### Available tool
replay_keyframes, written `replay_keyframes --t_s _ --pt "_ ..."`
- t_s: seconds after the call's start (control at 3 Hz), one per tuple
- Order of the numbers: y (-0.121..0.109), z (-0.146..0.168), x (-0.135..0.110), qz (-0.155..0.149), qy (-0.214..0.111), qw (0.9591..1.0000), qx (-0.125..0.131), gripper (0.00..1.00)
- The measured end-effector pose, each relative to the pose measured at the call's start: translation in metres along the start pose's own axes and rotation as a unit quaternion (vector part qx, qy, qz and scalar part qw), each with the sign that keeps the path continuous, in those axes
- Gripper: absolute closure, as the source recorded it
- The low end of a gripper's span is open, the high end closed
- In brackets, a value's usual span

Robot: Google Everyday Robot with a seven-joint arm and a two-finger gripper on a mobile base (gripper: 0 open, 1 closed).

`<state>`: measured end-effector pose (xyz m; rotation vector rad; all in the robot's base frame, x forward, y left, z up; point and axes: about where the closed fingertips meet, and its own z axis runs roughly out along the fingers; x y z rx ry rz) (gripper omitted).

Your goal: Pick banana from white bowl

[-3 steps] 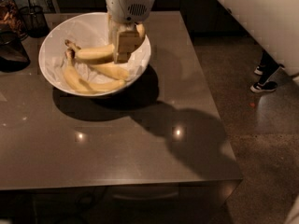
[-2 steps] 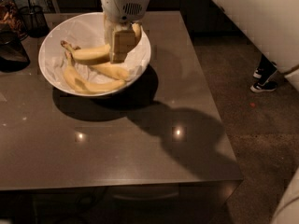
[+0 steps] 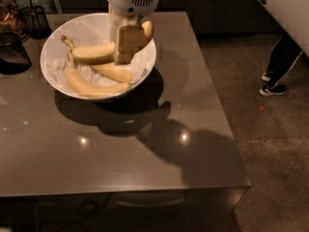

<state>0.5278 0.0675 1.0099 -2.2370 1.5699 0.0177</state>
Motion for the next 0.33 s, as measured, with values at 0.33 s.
replay_keyframes --t_s 0.33 --pt "0.0002 -0.0023 -0.0012 0.001 -0.001 1.0 0.003 1.0"
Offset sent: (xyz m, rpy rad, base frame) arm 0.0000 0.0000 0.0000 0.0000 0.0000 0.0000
